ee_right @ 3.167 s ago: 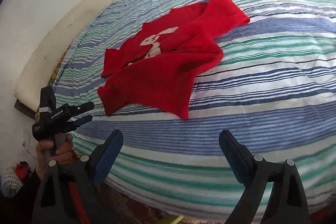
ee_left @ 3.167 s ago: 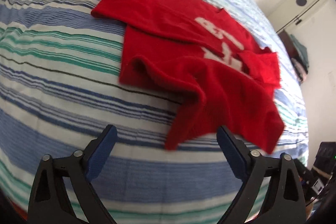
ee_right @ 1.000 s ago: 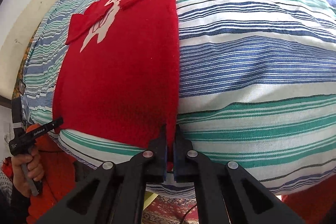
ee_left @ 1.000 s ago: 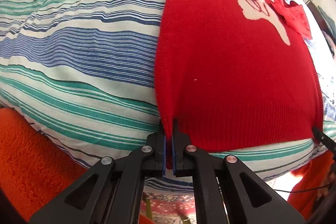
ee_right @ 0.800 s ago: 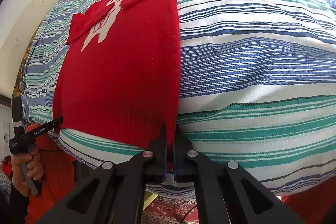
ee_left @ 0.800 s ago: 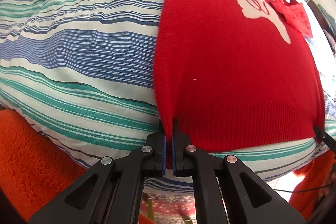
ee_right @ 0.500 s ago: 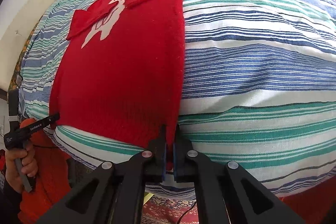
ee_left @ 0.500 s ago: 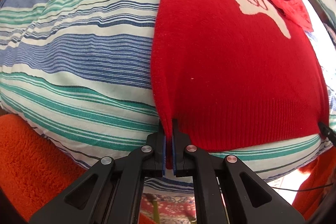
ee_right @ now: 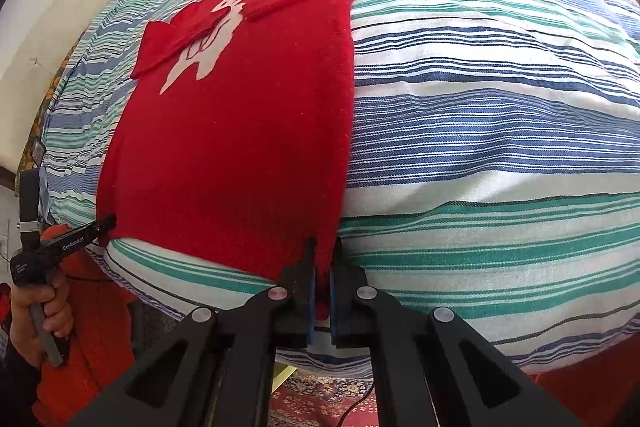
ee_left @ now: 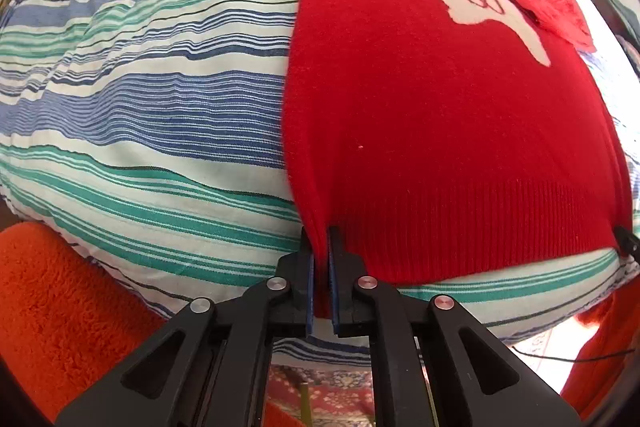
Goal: Fold small clothes
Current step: 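Pull the hem with both tools to stretch the sweater body flat, then open both tools to release the hem and lift away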
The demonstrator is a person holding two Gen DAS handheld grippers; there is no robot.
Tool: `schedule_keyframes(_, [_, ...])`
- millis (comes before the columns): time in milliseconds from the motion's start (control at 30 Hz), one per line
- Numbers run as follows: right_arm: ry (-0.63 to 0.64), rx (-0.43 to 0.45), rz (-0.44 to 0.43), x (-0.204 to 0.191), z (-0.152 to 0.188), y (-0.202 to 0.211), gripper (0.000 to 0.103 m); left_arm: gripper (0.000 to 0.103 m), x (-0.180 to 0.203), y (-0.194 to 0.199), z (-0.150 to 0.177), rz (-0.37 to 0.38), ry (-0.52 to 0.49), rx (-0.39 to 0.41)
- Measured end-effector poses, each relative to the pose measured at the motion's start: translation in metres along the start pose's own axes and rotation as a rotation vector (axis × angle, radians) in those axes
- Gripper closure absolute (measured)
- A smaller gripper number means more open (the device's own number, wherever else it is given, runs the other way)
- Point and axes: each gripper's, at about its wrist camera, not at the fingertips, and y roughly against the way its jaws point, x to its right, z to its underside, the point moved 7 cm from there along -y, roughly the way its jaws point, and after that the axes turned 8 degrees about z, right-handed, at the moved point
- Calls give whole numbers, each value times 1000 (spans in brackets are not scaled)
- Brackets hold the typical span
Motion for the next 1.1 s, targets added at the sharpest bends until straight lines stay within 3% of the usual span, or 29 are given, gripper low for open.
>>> schedule_keyframes(333, [38, 15, 70, -1, 5, 12, 95, 73, 4, 9, 10, 3, 1, -8])
schedule_keyframes(500, [45, 10, 96, 1, 9, 15, 94, 44, 1, 18, 20, -11, 23, -34])
schedule_keyframes(700, [26, 3, 120, 6, 15, 24, 85, 41, -15, 33, 41, -34, 101, -97])
schedule_keyframes(800, [13, 13, 183, 13, 19, 36, 85, 41, -29, 54, 43, -66, 171, -36])
schedule_keyframes(900, [11, 88, 236, 17, 16, 59, 85, 40, -32, 78, 32, -118, 199, 77])
schedule_keyframes(1000, [62, 184, 180, -2, 2, 78, 84, 34, -18, 91, 7, -94, 137, 161])
schedule_keyframes(1100, [130, 202, 85, -28, -10, 71, 75, 32, -1, 85, -13, -19, 62, 193])
